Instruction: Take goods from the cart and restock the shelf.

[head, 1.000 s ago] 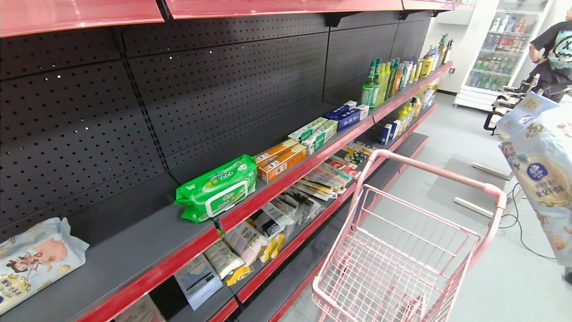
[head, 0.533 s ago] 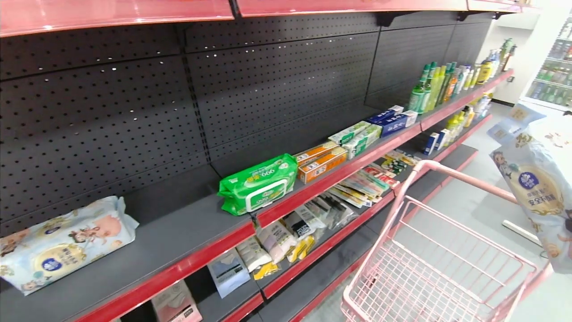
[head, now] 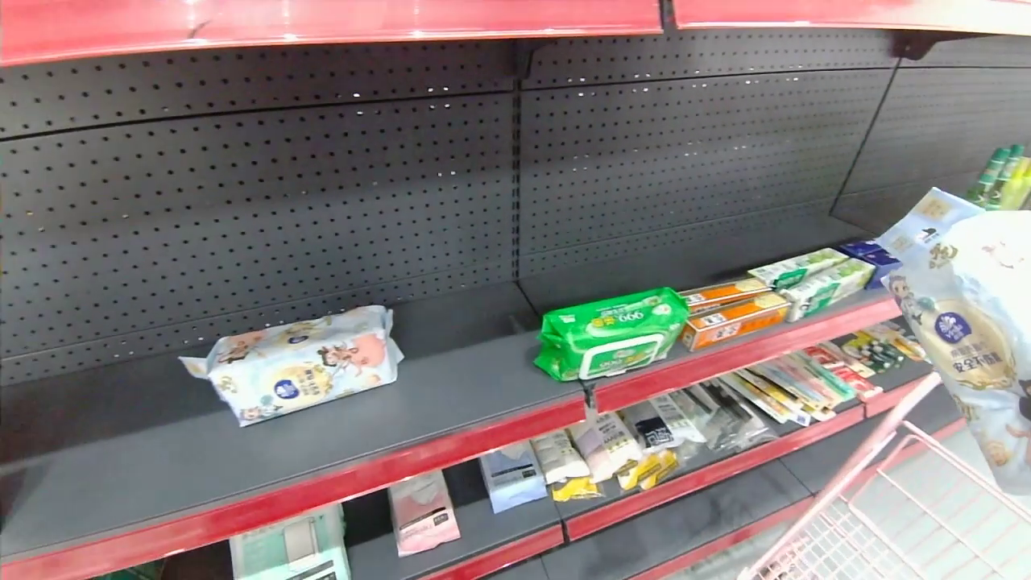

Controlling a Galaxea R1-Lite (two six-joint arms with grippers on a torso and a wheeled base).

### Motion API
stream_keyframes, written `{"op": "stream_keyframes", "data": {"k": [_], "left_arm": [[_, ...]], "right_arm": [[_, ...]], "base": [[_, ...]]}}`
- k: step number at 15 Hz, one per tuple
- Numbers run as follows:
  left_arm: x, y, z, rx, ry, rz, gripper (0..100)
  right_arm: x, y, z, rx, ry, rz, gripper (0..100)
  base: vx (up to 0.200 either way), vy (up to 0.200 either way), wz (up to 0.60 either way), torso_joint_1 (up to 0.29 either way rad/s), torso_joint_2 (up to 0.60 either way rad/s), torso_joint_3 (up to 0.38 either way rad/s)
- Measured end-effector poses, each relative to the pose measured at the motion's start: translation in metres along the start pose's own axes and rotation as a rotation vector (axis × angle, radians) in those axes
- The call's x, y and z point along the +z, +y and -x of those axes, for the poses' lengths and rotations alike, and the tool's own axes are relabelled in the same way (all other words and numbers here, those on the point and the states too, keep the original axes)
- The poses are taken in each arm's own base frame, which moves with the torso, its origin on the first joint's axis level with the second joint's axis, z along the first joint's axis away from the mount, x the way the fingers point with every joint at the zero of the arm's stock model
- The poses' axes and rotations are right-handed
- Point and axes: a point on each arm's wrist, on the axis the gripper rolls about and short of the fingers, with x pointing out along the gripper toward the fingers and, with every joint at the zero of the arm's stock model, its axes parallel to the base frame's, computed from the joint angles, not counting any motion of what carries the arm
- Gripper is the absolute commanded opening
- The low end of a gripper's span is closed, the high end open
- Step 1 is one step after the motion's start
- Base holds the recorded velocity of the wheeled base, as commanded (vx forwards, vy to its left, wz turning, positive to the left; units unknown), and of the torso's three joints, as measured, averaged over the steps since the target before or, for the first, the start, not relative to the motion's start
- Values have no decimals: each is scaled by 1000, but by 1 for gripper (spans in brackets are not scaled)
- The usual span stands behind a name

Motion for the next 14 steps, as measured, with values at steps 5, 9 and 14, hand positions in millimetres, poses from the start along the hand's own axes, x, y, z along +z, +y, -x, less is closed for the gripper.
{"op": "stream_keyframes", "data": {"k": [5, 9, 14], "left_arm": [[0, 0, 0, 1, 0, 0, 100], [0, 0, 0, 0, 0, -1, 100], [0, 0, 0, -6, -3, -19, 100]], "right_arm": [[0, 0, 1, 10, -6, 2, 0], [1, -1, 6, 8, -33, -15, 0], [-12, 6, 30, 229, -172, -44, 0]], "base": [[0, 0, 240, 1, 1, 1], [0, 0, 0, 0, 0, 0], [0, 0, 0, 0, 0, 0]]}}
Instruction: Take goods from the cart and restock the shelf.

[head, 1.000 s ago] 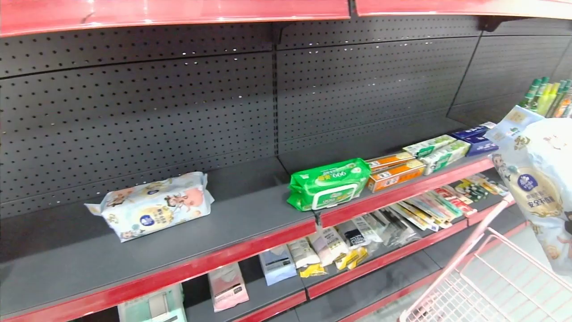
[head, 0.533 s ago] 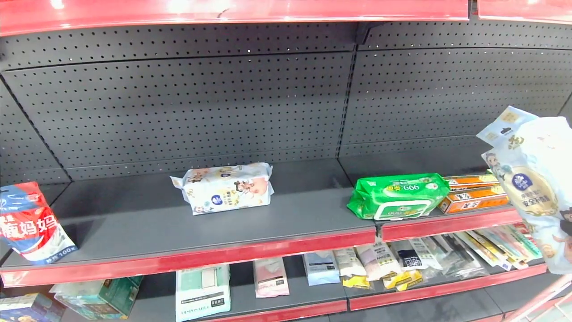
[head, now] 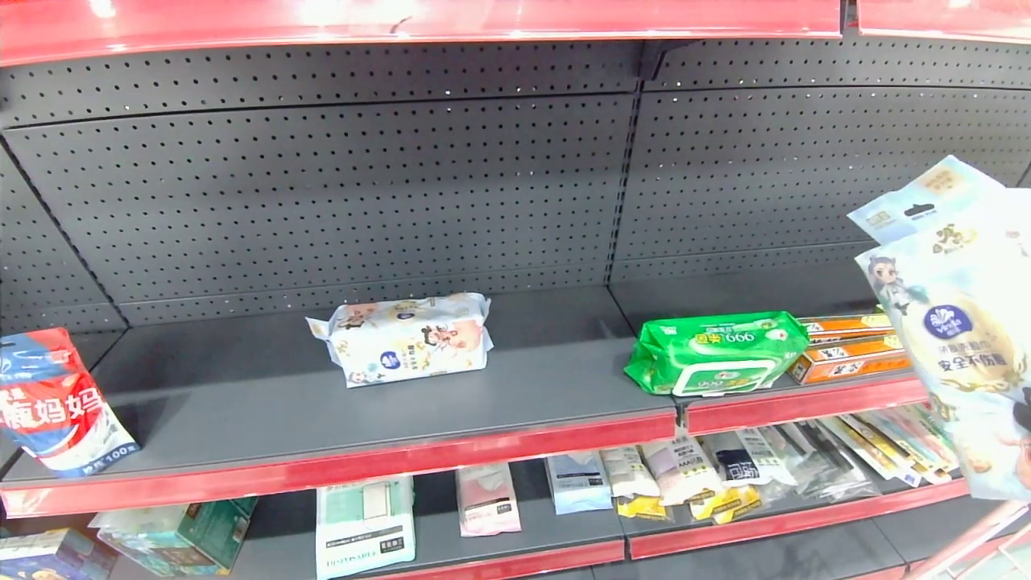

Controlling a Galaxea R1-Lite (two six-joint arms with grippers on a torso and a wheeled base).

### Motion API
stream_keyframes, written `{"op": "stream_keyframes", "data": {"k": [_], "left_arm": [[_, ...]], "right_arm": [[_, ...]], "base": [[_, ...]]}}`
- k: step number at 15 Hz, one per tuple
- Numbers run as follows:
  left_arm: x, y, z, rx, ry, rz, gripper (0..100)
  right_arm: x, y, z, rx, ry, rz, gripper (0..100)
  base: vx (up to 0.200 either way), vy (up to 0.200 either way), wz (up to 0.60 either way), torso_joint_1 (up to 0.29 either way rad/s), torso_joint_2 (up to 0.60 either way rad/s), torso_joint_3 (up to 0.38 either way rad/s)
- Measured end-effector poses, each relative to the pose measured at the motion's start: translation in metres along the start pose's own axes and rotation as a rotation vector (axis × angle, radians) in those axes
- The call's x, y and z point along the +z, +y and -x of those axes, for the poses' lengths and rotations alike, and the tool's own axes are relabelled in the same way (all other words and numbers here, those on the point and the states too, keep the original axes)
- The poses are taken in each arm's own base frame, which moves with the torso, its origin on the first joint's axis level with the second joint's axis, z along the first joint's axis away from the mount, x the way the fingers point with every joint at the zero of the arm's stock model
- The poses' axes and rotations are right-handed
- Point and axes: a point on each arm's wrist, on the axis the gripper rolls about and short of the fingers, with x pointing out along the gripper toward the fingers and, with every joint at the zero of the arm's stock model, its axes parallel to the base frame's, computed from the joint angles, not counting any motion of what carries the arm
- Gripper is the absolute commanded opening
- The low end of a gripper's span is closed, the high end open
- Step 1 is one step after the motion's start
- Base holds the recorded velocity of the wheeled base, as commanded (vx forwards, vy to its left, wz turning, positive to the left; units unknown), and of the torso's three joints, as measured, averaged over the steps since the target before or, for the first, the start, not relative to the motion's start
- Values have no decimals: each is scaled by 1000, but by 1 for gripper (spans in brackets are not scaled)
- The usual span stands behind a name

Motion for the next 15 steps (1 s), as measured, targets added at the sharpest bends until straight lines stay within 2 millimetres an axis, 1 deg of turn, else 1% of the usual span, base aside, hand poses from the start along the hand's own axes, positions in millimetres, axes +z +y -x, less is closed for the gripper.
{"op": "stream_keyframes", "data": {"k": [1, 2, 3, 4, 6, 8, 9, 10, 11, 13, 15], "left_arm": [[2, 0, 1, -4, -3, -1, 100], [13, 0, 2, -6, -24, 7, 100], [27, 1, 4, -8, -37, 30, 100], [45, 2, 3, -5, -33, 60, 100], [75, 3, -12, 36, 36, 88, 100], [101, 4, -42, 101, 128, 91, 100], [110, 5, -59, 117, 165, 86, 100], [115, 5, -79, 118, 216, 76, 100], [117, 6, -100, 80, 270, 53, 100], [115, 9, -138, -52, 368, -32, 100], [111, 18, -176, -203, 405, -128, 100]], "right_arm": [[-4, 3, 4, 54, -21, 2, 0], [-4, 4, 8, 70, -41, 6, 0], [-3, 5, 10, 73, -53, 11, 0], [-2, 5, 12, 67, -67, 19, 0], [-2, 5, 15, 51, -76, 28, 0], [-2, 6, 14, 79, -75, -22, 0], [-3, 6, 14, 81, -70, -30, 0], [-3, 6, 13, 80, -66, -31, 0], [-3, 6, 13, 77, -64, -30, 0], [-2, 5, 12, 46, -57, -28, 0], [-2, 4, 12, 5, -48, -16, 0]], "base": [[0, 0, 0, 0, 0, 0], [0, 0, 0, 0, 0, 0], [0, 0, 0, 0, 0, 0], [0, 0, 0, 0, 0, 0], [0, 0, 0, 0, 0, 0], [0, 0, 0, 0, 0, 0], [0, 0, 0, 0, 0, 0], [0, 0, 0, 0, 0, 0], [0, 0, 0, 0, 0, 0], [0, 0, 0, 0, 0, 0], [0, 0, 0, 0, 0, 0]]}}
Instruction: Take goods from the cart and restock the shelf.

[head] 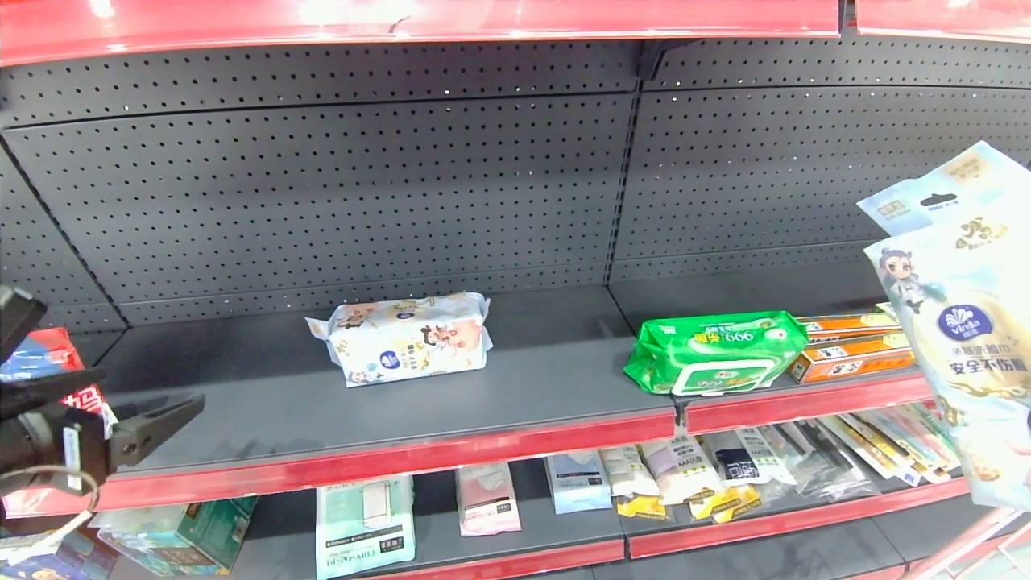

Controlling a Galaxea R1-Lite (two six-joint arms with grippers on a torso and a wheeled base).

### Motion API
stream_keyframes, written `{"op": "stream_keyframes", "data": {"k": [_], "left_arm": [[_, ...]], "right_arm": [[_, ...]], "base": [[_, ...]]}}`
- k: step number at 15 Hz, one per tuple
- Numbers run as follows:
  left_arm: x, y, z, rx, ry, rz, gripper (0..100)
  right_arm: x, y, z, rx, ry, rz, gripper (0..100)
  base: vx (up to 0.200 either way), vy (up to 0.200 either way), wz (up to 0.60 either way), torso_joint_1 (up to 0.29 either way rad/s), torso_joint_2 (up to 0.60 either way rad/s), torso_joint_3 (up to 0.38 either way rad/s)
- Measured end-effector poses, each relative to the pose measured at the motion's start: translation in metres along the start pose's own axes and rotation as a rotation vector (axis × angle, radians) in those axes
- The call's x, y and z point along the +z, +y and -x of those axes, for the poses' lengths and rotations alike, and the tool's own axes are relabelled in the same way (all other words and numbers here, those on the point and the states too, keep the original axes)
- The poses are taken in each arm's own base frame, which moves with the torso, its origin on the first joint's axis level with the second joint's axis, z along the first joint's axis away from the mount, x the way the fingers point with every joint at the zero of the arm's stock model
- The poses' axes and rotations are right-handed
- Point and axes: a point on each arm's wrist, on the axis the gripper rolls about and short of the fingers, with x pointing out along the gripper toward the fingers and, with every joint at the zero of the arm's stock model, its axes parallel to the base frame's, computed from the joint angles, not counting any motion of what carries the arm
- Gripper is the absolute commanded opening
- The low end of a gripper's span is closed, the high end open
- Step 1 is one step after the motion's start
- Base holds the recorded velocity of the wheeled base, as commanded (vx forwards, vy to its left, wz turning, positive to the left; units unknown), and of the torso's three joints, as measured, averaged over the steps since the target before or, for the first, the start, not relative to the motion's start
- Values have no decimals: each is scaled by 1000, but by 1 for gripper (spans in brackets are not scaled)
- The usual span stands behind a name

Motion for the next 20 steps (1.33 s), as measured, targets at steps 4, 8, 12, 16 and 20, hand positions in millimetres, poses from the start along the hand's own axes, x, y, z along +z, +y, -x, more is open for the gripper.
{"op": "stream_keyframes", "data": {"k": [4, 8, 12, 16, 20], "left_arm": [[19, 38, -77, -235, -28, -139, 100], [26, 50, -148, -364, -26, -204, 100], [25, 42, -196, -486, -8, -232, 100], [24, 28, -223, -552, 12, -244, 100], [24, 24, -244, -583, 35, -257, 100]], "right_arm": [[1, -1, 0, -23, 8, 38, 0], [1, -2, -6, -36, 39, 61, 0], [-3, -3, -11, -58, 74, 64, 0], [-5, -3, -12, -78, 89, 64, 0], [-5, -3, -12, -87, 95, 63, 0]], "base": [[0, 0, 0, 0, 0, 0], [0, 0, 0, 0, 0, 0], [0, 0, 0, 0, 0, 0], [0, 0, 0, 0, 0, 0], [0, 0, 0, 0, 0, 0]]}}
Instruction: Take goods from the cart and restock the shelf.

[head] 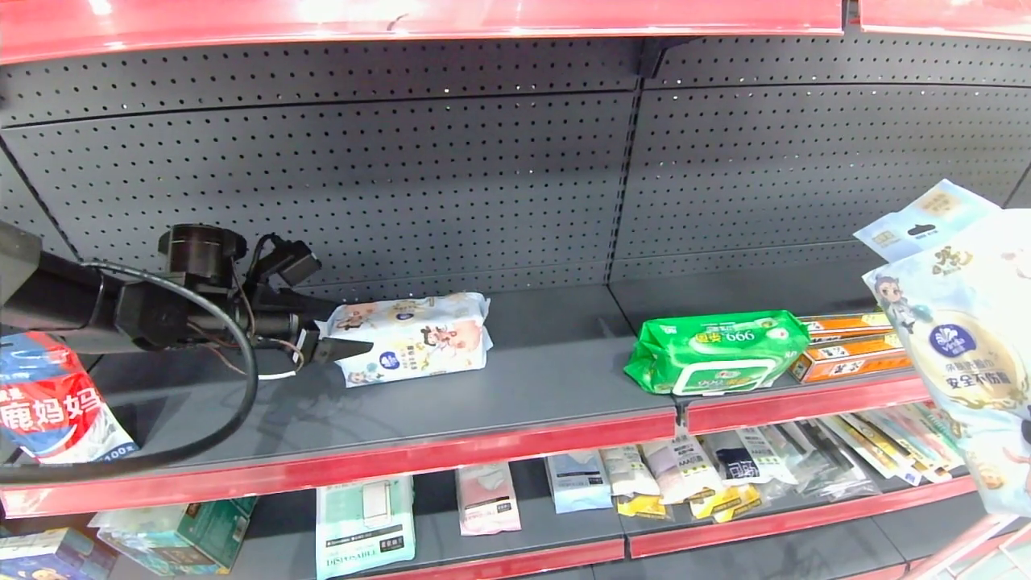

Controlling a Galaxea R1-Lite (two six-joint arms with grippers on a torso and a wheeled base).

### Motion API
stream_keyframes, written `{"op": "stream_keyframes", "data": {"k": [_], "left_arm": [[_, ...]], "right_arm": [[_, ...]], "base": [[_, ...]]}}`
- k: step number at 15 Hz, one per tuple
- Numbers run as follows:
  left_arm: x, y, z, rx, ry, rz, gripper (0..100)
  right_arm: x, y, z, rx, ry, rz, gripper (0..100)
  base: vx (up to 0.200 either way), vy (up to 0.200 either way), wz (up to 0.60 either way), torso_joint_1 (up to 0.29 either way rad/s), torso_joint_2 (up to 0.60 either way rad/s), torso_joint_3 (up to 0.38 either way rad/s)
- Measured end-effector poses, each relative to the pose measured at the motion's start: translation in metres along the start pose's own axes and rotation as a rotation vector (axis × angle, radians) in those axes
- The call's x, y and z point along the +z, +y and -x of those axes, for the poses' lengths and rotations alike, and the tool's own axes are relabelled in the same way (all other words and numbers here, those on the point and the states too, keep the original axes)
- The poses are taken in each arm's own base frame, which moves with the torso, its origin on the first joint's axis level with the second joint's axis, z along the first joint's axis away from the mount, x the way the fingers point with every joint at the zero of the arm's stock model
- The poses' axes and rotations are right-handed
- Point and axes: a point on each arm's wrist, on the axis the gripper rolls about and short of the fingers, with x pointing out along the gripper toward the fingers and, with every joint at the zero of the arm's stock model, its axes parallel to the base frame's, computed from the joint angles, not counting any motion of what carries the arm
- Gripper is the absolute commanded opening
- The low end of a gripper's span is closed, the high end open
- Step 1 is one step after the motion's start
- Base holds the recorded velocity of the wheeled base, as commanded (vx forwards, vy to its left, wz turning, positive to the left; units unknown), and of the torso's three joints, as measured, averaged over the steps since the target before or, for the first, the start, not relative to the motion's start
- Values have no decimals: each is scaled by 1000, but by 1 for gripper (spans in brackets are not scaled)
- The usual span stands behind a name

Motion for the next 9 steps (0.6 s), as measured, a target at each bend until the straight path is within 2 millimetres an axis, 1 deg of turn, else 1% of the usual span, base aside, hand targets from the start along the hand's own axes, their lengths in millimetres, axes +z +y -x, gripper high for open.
{"op": "stream_keyframes", "data": {"k": [4, 9], "left_arm": [[4, 10, -13, -22, -8, -34, 100], [1, 5, -28, -66, 16, -24, 100]], "right_arm": [[-1, 0, -2, 2, 12, 16, 0], [2, -1, -6, 4, 18, 25, 0]], "base": [[0, 0, 0, 0, 0, 0], [0, 0, 0, 0, 0, 0]]}}
